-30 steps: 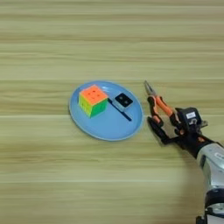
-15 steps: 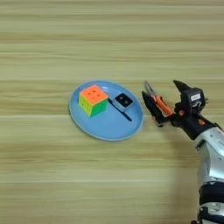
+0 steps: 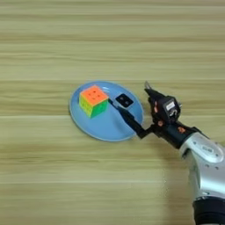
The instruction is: Move the objects on the table
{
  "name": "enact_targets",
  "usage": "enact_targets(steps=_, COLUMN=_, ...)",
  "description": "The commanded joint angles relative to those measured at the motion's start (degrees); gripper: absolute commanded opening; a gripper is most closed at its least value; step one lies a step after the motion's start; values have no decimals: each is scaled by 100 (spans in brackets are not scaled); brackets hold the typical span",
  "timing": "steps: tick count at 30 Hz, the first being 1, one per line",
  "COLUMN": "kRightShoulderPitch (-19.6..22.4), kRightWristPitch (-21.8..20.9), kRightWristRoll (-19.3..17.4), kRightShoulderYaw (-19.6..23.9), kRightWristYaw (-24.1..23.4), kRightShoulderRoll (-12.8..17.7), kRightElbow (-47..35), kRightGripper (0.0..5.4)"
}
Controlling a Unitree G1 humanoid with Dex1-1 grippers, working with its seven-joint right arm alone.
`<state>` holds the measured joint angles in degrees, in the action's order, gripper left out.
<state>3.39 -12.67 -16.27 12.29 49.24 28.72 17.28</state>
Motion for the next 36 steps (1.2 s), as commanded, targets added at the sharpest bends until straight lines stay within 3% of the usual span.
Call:
enact_targets(steps=1, kRightShoulderPitch=88, kRightWristPitch=-92, kRightWristRoll=224, kRightShoulderYaw=-81, kRightWristYaw=-137, kRightShoulderRoll=256, kRightElbow=-670, kRightGripper=539)
enact_targets(steps=6, kRightShoulderPitch=48, kRightWristPitch=-199, kRightWristRoll=649, kRightShoulderYaw=-151, kRightWristYaw=-389, kRightShoulderRoll=265, kRightElbow=-1043, kRightGripper=539)
enact_targets(steps=15, kRightShoulderPitch=-9, kRightWristPitch=-79, kRightWristRoll=949, kRightShoulderYaw=-240, kRightWristYaw=-462, kRightShoulderRoll=378, kRightElbow=-1553, kRightGripper=539)
enact_targets(steps=21, kRightShoulderPitch=-116, kRightWristPitch=314, kRightWristRoll=1253, kRightShoulderYaw=-416, kRightWristYaw=-430, kRightShoulderRoll=548, kRightElbow=-1834, kRightGripper=539)
enact_targets(steps=22, kRightShoulderPitch=-122, kRightWristPitch=539, kRightWristRoll=1278, kRightShoulderYaw=-449, kRightWristYaw=-454, kRightShoulderRoll=557, kRightElbow=-1906, kRightGripper=539)
enact_targets(steps=27, kRightShoulderPitch=-86, kRightWristPitch=1171, kRightWristRoll=1366, kRightShoulderYaw=-506, kRightWristYaw=-525, kRightShoulderRoll=522, kRightElbow=-2079, kRightGripper=539)
enact_targets(steps=32, kRightShoulderPitch=66, kRightWristPitch=1512, kRightWristRoll=1471, kRightShoulderYaw=-528, kRightWristYaw=-689, kRightShoulderRoll=488, kRightElbow=-2014, kRightGripper=539)
enact_targets(steps=36, kRightShoulderPitch=203, kRightWristPitch=1903, kRightWristRoll=1183, kRightShoulderYaw=-496, kRightWristYaw=-594, kRightShoulderRoll=427, kRightElbow=-2257, kRightGripper=539)
